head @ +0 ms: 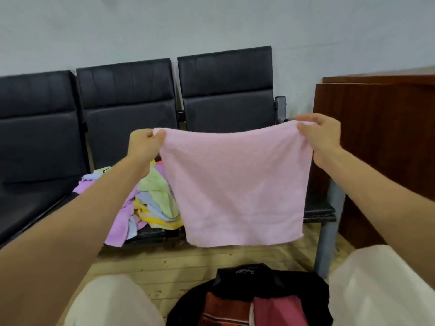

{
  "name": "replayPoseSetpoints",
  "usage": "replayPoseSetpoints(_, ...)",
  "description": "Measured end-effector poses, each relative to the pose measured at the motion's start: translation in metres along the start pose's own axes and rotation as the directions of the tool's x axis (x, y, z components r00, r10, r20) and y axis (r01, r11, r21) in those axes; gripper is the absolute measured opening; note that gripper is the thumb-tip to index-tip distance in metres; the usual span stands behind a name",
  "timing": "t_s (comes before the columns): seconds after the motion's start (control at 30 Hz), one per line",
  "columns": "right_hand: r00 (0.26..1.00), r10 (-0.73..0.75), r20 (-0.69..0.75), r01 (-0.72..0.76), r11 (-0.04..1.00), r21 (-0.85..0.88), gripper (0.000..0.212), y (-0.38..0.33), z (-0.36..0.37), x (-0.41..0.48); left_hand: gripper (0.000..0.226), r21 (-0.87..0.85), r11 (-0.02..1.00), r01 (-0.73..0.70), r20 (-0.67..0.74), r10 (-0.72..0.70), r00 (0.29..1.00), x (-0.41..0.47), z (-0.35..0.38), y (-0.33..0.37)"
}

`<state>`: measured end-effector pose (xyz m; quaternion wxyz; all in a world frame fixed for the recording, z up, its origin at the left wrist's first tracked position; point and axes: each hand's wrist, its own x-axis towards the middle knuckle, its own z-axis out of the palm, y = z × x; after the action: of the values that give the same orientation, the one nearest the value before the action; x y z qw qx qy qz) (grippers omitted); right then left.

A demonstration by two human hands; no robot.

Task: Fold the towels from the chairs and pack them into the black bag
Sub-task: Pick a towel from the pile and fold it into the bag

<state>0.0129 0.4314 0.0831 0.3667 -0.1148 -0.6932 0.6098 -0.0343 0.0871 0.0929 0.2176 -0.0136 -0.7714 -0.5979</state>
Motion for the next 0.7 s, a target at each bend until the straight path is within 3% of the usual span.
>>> replayPoseSetpoints(0.23,0.992,-0.117,0.044,0.122,0.984,-0.128,0.026,-0.033,-0.013,0.002,0.014,-0.171,0.98,0.101,-0.107,-0.121,0.987,0.003,-0.004,0.04)
replayPoseSetpoints(0.33,0.986,-0.144,0.082,0.157,0.971,-0.179,0.03,-0.039,-0.02,0.001,0.012,-0.197,0.977,0.082,-0.143,-0.112,0.983,0.002,-0.005,0.046)
replayPoseSetpoints(0.47,0.959,-0.227,0.167,0.269,0.917,-0.294,0.026,-0.044,-0.028,0.003,0.011,-0.076,0.997,0.03,-0.175,-0.043,0.984,0.005,-0.009,0.048)
replayPoseSetpoints(0.57,0.93,-0.284,0.231,0.359,0.836,-0.415,0.024,-0.046,-0.031,0.004,0.014,0.143,0.986,-0.084,-0.173,0.108,0.979,0.003,-0.013,0.048)
replayPoseSetpoints(0.7,0.918,-0.334,0.213,0.396,0.787,-0.472,0.018,-0.042,-0.031,0.008,0.018,0.262,0.953,-0.151,-0.037,0.166,0.985,0.004,-0.019,0.041)
